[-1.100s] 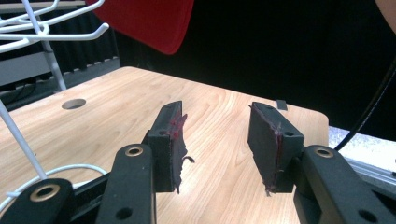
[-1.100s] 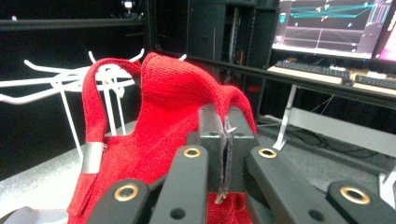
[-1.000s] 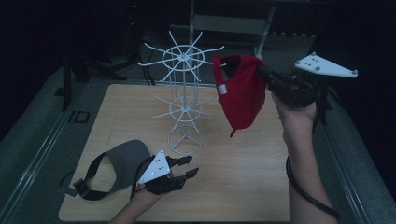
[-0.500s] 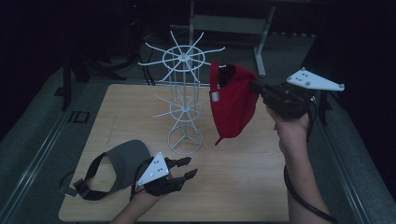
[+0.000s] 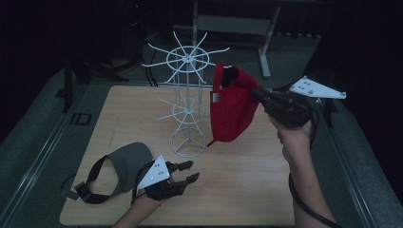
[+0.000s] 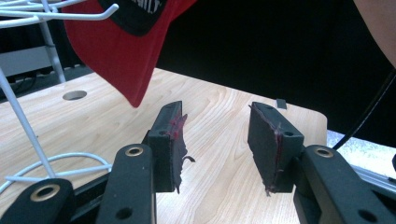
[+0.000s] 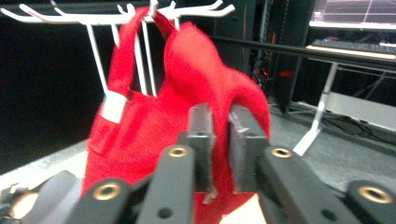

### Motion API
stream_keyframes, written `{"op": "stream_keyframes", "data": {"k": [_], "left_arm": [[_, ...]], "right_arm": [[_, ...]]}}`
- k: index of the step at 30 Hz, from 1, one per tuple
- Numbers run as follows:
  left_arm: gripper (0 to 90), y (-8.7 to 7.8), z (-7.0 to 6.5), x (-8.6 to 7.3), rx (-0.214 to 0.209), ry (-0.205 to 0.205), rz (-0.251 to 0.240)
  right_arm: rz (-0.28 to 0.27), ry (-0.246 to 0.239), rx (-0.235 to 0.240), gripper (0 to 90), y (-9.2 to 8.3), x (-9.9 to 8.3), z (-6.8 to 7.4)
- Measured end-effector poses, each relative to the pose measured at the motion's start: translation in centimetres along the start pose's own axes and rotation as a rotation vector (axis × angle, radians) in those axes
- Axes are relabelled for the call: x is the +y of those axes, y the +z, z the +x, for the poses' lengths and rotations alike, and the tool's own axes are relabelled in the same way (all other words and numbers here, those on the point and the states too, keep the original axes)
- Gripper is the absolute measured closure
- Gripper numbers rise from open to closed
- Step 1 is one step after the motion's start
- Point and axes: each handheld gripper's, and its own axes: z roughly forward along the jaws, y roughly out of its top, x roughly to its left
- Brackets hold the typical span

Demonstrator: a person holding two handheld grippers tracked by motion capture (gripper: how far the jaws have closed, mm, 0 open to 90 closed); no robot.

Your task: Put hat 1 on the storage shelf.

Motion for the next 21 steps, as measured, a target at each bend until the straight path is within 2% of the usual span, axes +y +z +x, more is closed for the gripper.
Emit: {"op": "stream_keyframes", "data": {"k": [3,5,8,14,16,17,18,20,21], "left_arm": [[56.3,-0.1,0.0,0.0,-0.003,0.003,0.006],[56.3,-0.1,0.0,-0.1,-0.002,0.002,0.009],[56.3,-0.1,0.1,-0.2,0.0,0.003,0.016],[56.3,-0.3,0.2,-0.4,0.004,-0.004,0.015],[56.2,-0.4,0.2,-0.4,0.005,0.0,0.017],[56.3,-0.4,0.2,-0.5,0.006,-0.001,0.017],[56.3,-0.4,0.3,-0.5,0.004,-0.004,0.016],[56.3,-0.5,0.2,-0.6,0.004,-0.005,0.015],[56.2,-0.5,0.2,-0.6,0.004,-0.003,0.017]], "right_arm": [[0.002,-0.014,0.025,57.9,-0.4,0.1,0.2],[0.022,-0.029,0.031,51.1,-0.6,0.3,0.3],[0.018,-0.036,-0.001,49.7,-1.1,0.3,0.5],[0.005,-0.025,-0.005,48.7,-2.3,-0.3,-0.1],[0.002,-0.019,-0.02,48.3,-2.7,-0.7,-0.3],[0.002,-0.023,-0.026,46.1,-2.8,-1.0,-0.4],[-0.004,-0.027,-0.042,40.1,-3.0,-1.2,-0.5],[0.0,-0.027,-0.066,39.4,-3.3,-1.8,-0.8],[0.002,-0.032,-0.071,36.1,-3.4,-2.1,-0.9]]}}
